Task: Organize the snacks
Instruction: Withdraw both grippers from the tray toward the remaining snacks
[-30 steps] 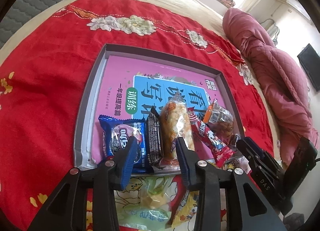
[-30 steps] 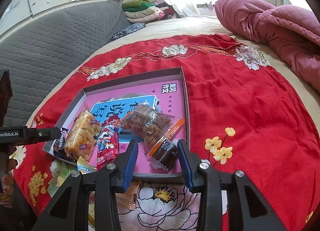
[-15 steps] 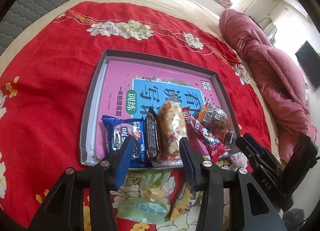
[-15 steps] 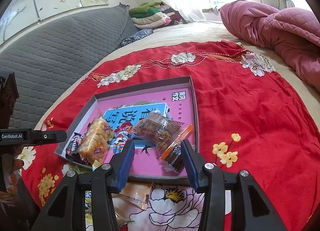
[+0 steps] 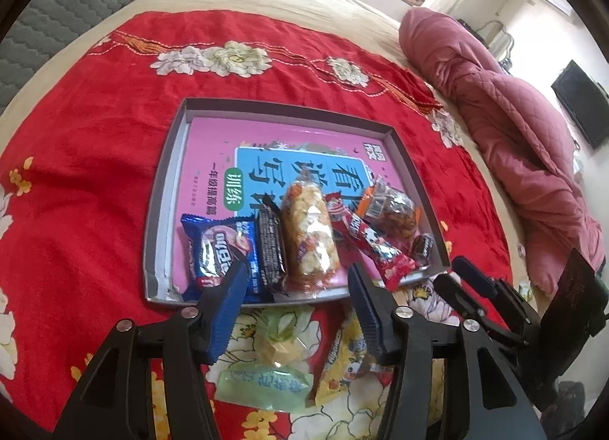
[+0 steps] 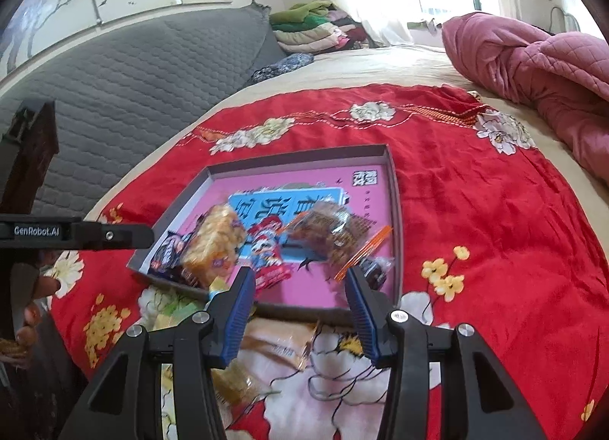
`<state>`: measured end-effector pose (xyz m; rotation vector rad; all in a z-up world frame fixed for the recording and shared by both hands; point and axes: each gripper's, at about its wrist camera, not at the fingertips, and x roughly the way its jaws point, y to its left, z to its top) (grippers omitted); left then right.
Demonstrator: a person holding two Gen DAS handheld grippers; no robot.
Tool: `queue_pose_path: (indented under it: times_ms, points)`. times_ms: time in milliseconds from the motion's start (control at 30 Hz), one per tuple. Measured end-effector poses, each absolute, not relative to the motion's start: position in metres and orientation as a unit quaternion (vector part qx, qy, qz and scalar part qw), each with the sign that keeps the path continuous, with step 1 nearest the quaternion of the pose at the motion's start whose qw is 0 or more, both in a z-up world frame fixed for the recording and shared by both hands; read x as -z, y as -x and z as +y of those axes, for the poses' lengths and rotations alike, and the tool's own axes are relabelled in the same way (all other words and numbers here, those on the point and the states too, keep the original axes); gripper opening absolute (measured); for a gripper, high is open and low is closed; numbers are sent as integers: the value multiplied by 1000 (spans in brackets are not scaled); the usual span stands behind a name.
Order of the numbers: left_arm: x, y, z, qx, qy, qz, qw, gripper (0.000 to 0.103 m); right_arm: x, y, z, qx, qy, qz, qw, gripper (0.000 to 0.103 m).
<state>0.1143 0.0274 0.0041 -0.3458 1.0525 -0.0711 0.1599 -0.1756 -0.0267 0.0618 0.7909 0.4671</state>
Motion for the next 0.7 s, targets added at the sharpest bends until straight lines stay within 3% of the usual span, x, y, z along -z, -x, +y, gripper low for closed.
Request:
queue_pose_path:
  times_ms: [700]
  points:
    - [14,-105,3,89,157,542,821,61,41,-124,-140,-295,42,439,848,49]
